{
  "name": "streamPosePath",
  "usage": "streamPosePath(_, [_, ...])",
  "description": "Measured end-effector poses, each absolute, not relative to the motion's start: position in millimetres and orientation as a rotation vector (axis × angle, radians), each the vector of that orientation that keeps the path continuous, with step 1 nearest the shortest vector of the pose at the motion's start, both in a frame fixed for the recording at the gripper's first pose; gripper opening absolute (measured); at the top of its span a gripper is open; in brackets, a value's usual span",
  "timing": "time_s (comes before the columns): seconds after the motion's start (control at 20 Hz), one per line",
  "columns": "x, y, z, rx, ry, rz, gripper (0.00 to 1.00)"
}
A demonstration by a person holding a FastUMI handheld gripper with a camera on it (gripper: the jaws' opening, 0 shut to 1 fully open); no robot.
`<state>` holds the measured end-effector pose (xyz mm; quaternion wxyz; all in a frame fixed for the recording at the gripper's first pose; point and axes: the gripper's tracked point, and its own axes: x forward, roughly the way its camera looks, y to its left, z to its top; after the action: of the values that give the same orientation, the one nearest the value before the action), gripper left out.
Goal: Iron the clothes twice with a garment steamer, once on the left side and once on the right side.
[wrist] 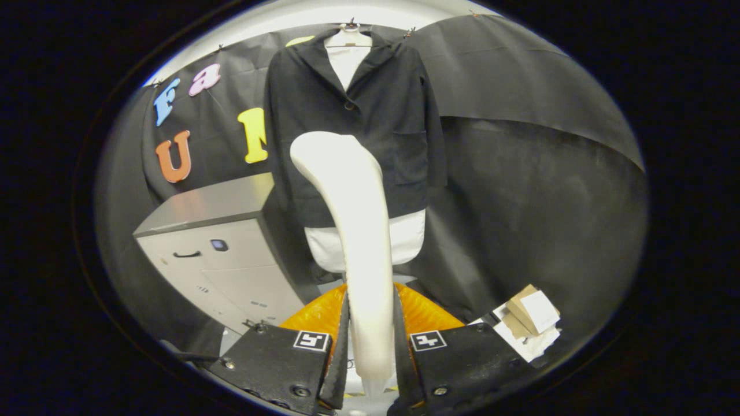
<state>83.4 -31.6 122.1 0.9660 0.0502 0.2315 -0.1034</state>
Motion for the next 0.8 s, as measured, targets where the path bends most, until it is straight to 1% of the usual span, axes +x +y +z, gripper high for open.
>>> streamPosePath(0.2, [29, 5, 120, 0.091, 0.473, -0.160, 0.38])
streamPosePath(0.45, [-19, 49, 104, 0.040, 0.486, -0.072, 0.38])
streamPosePath(0.8, [-38, 67, 93, 0.030, 0.504, -0.031, 0.38])
